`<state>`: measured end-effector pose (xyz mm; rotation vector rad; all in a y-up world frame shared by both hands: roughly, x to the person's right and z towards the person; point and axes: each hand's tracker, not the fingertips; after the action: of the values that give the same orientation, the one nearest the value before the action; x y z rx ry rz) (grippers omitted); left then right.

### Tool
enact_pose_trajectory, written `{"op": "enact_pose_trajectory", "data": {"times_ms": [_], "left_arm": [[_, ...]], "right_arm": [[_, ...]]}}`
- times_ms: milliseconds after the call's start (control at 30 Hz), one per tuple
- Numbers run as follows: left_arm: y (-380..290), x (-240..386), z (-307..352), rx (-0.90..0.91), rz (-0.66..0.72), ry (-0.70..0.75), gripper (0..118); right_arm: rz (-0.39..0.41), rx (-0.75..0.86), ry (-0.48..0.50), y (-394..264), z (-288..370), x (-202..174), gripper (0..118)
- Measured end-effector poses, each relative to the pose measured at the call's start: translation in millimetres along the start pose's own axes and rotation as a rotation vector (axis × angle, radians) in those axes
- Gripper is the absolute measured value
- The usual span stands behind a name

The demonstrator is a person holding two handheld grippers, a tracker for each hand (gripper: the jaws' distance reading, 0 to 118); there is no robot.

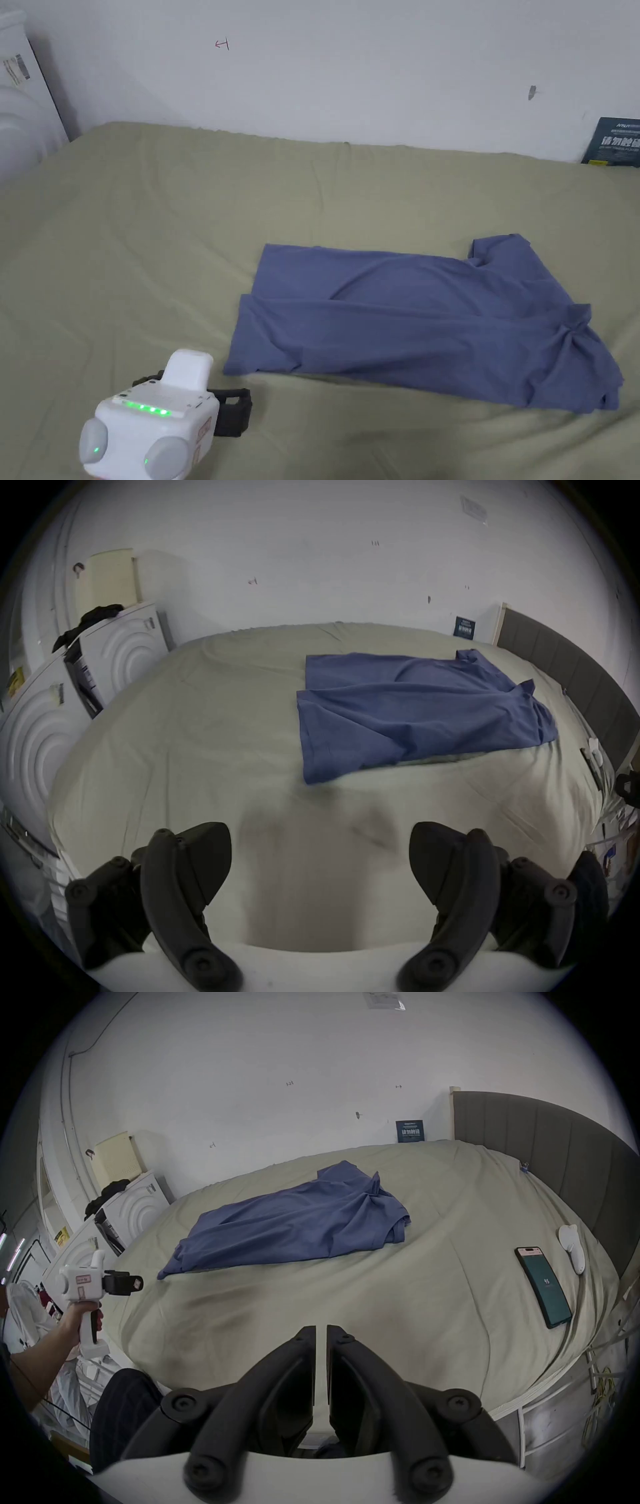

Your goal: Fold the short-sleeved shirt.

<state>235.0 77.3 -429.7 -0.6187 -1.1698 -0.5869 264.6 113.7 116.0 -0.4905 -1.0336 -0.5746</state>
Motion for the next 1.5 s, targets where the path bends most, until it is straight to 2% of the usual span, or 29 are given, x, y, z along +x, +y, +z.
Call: {"op": "enact_pose_trajectory", "data": {"times_ms": [67, 200, 267, 400, 433, 500, 567, 600, 633, 667, 700, 833, 933, 967, 1000, 1033, 1067, 1100, 1167, 1200, 1300, 1433, 1500], "left_arm": [[11.6, -1.4, -24.8, -0.025, -0.053, 0.039, 105], [22.0, -0.4, -79.4, -0.141, -0.066, 0.034, 102], [29.2, 6.8, -83.6, -0.090, -0.095, 0.036, 87], [40.9, 9.5, -95.9, -0.116, -0.101, -0.009, 62], [42.9, 10.5, -96.8, -0.118, -0.098, -0.017, 48], [47.4, 13.4, -90.6, -0.087, -0.078, -0.047, 9], [51.0, 12.6, -84.0, -0.064, -0.091, -0.012, 8], [53.9, 9.5, -84.8, -0.086, -0.062, -0.061, 7], [55.3, 7.6, -85.5, -0.105, -0.043, -0.083, 6], [58.3, 16.5, -75.4, -0.097, -0.062, -0.065, 6], [58.9, 17.5, -73.4, -0.098, -0.076, -0.057, 6], [63.4, 14.9, -70.5, -0.107, -0.064, -0.058, 6], [65.3, 12.9, -73.6, -0.121, -0.040, -0.070, 5], [66.0, 12.6, -73.6, -0.125, -0.033, -0.075, 4], [63.9, 13.4, -74.0, -0.126, -0.036, -0.071, 4], [63.5, 13.4, -74.0, -0.133, -0.041, -0.071, 3], [70.0, 23.2, -66.2, -0.135, -0.033, -0.071, 3], [70.8, 24.7, -64.1, -0.141, -0.026, -0.072, 3], [72.0, 23.8, -60.0, -0.146, -0.023, -0.075, 3], [63.9, 5.8, -88.6, -0.148, -0.024, -0.074, 3], [66.1, -9.2, -93.4, -0.147, -0.010, -0.088, 2], [81.7, -22.5, -71.9, -0.103, 0.003, -0.118, 1], [93.0, -4.6, -42.8, -0.078, -0.012, -0.104, 1]], "right_arm": [[-0.005, -0.010, -0.009, 3.6, -5.6, 3.1, 8], [-0.018, -0.036, -0.034, 10.9, -21.4, 12.7, 8], [-0.024, -0.050, -0.044, 15.6, -30.6, 16.9, 8], [-0.011, -0.074, -0.077, 27.6, -56.1, 27.8, 8], [-0.011, -0.093, -0.077, 32.0, -66.5, 32.5, 8], [-0.007, -0.106, -0.090, 40.9, -85.1, 41.9, 8], [0.006, -0.104, -0.111, 55.3, -106.1, 50.5, 15], [0.007, -0.097, -0.115, 63.6, -115.3, 58.0, 31], [0.004, -0.090, -0.114, 73.4, -127.7, 64.6, 76], [0.003, -0.093, -0.118, 83.3, -140.2, 70.0, 106], [-0.001, -0.117, -0.129, 93.3, -154.2, 76.8, 118], [-0.002, -0.177, -0.145, 124.4, -196.7, 91.8, 118], [0.053, -0.188, -0.226, 134.0, -218.5, 91.7, 117], [0.043, -0.228, -0.210, 135.3, -226.4, 93.4, 109], [0.023, -0.274, -0.181, 134.6, -234.7, 97.3, 83], [0.004, -0.295, -0.158, 133.7, -240.0, 98.6, 25], [0.022, -0.287, -0.174, 133.0, -242.8, 97.6, 12], [0.053, -0.300, -0.192, 131.3, -244.1, 96.0, 12], [0.038, -0.277, -0.162, 133.5, -236.4, 93.9, 11], [0.037, -0.272, -0.157, 136.1, -231.1, 93.4, 10], [0.021, -0.244, -0.123, 148.4, -211.6, 94.6, 10], [-0.019, -0.200, -0.048, 181.0, -177.0, 93.5, 10], [-0.002, -0.192, -0.040, 192.4, -161.6, 88.1, 10]]}}
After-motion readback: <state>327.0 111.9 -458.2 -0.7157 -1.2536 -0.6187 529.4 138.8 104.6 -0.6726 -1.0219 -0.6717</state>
